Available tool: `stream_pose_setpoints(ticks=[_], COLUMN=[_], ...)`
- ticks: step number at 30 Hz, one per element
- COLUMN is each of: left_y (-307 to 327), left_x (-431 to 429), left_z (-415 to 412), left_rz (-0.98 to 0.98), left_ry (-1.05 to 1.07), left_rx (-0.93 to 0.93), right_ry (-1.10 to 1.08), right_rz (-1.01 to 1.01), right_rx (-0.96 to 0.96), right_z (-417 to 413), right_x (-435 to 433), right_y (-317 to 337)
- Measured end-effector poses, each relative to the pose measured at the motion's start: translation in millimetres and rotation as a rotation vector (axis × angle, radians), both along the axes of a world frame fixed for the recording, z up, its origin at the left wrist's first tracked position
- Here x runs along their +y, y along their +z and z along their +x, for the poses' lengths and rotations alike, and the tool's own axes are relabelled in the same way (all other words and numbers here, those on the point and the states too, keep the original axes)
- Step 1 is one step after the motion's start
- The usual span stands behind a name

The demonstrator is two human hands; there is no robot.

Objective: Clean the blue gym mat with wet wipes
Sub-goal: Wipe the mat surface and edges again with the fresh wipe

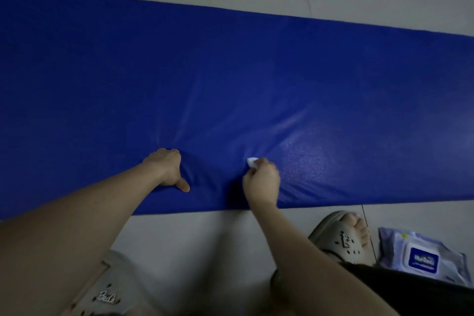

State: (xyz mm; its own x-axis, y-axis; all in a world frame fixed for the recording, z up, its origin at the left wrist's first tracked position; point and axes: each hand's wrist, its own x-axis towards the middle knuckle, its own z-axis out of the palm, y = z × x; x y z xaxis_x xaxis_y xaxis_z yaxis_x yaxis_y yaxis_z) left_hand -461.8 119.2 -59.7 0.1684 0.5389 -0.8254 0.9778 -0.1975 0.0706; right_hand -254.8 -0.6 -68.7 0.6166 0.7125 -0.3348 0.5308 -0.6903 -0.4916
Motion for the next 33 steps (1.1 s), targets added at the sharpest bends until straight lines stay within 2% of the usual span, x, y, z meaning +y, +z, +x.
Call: stream_pose_setpoints(ticks=[5, 8, 12, 15, 18, 22, 27, 33], left_y=[-2, -5, -6, 1, 10, 9, 17, 27], left_x=[0, -1, -9, -23, -54, -78, -79, -81], left_z=[1, -1, -5, -18, -33, -24, -5, 1], left_rz=[0.014, 0.026, 0.052, 0.19, 0.251, 0.337, 0.284, 0.237], left_ry=[-0.014, 0.001, 0.038, 0.03, -0.218, -0.61, -0.847, -0.854], left_rx=[0.041, 0.034, -0.01, -0.157, -0.295, -0.15, -0.052, -0.056], right_ry=[0.462, 0.619, 0.433, 0.247, 0.132, -0.045, -0.017, 0.204], right_rz=[0.027, -0.024, -0.057, -0.092, -0.138, -0.096, -0.067, -0.191], right_rx=[0.107, -0.002, -0.137, -0.194, -0.209, -0.082, -0.006, -0.031], right_z=[-71, -56, 14, 72, 98, 87, 88, 83], right_x=[16, 22, 23, 13, 7, 9, 10, 3], right_y=[-1, -3, -4, 0, 2, -1, 6, 19])
